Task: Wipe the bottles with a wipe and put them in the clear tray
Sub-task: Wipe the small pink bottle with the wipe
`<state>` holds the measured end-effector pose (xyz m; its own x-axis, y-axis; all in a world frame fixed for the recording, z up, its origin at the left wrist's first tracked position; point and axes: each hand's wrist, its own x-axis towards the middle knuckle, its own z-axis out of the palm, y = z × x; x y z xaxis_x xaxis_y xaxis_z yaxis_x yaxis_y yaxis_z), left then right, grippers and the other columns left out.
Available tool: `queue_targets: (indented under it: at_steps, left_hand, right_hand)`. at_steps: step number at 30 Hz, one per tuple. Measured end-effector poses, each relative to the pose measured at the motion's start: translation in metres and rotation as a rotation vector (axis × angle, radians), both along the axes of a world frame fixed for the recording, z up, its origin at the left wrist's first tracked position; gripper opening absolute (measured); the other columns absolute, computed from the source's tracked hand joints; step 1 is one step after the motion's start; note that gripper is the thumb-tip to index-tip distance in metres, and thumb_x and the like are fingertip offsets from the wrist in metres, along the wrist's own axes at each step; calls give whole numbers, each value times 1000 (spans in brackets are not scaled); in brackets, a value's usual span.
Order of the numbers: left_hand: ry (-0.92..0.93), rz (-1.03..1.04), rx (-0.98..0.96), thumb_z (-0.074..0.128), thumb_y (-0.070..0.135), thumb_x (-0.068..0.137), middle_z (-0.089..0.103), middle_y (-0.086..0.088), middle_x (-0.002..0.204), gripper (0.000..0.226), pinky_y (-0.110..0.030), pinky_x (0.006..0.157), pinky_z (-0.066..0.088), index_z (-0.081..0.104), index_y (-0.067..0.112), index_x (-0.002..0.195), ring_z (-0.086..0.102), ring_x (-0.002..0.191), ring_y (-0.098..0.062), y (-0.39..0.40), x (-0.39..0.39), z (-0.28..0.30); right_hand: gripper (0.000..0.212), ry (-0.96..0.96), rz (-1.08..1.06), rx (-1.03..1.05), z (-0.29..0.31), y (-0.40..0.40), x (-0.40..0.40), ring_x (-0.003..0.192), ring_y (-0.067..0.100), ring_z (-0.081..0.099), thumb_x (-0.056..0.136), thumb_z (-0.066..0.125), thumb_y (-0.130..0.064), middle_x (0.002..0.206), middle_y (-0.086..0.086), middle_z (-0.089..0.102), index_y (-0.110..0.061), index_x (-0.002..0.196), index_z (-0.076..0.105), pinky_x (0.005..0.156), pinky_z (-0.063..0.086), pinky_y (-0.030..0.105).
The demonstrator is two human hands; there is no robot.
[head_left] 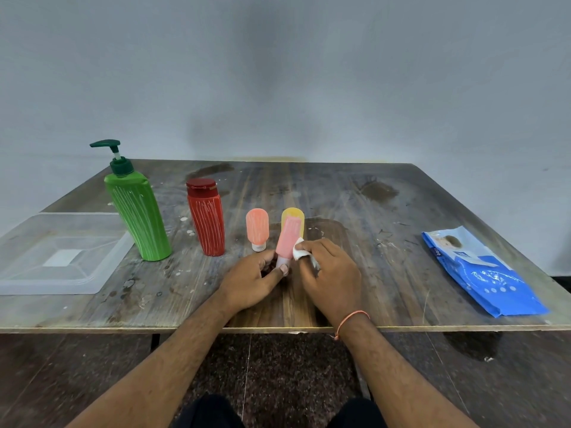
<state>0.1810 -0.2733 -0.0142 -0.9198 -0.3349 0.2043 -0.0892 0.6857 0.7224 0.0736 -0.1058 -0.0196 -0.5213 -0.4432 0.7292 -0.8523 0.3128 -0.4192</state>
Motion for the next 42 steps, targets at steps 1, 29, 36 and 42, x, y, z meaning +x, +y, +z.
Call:
queue_targets:
  at_steps: [1, 29, 36, 42]
  left_hand:
    - [0, -4, 6, 60, 39, 104, 74, 25, 100, 11, -32, 85, 53, 69, 34, 109, 67, 96, 3, 1, 0, 1]
    - [-28, -32, -10, 53, 41, 106, 73, 13, 97, 17, -51, 88, 55, 68, 32, 105, 68, 93, -9, 3, 6, 6]
    - [-42, -44, -34, 52, 41, 105, 75, 13, 104, 20, -51, 90, 55, 68, 31, 113, 69, 97, -9, 2, 6, 6]
    - [-57, -44, -43, 50, 47, 102, 74, 13, 103, 25, -51, 90, 55, 68, 32, 112, 68, 98, -7, 2, 5, 6]
  right_hand:
    - [18, -2, 5, -1, 0, 1, 0, 95, 14, 66, 100, 68, -26, 109, -8, 73, -23, 117, 76, 74, 58, 35]
    - [18, -5, 0, 3, -1, 1, -1, 93, 15, 60, 94, 64, -27, 104, -10, 72, -24, 107, 77, 75, 53, 31]
    - [22, -93, 12, -55, 0, 2, -4, 102, 14, 65, 94, 71, -17, 113, -10, 74, -23, 114, 76, 84, 56, 32]
    - [16, -120, -20, -29, -4, -1, -7, 97, 14, 64, 94, 64, -29, 107, -12, 73, -27, 106, 74, 79, 56, 38]
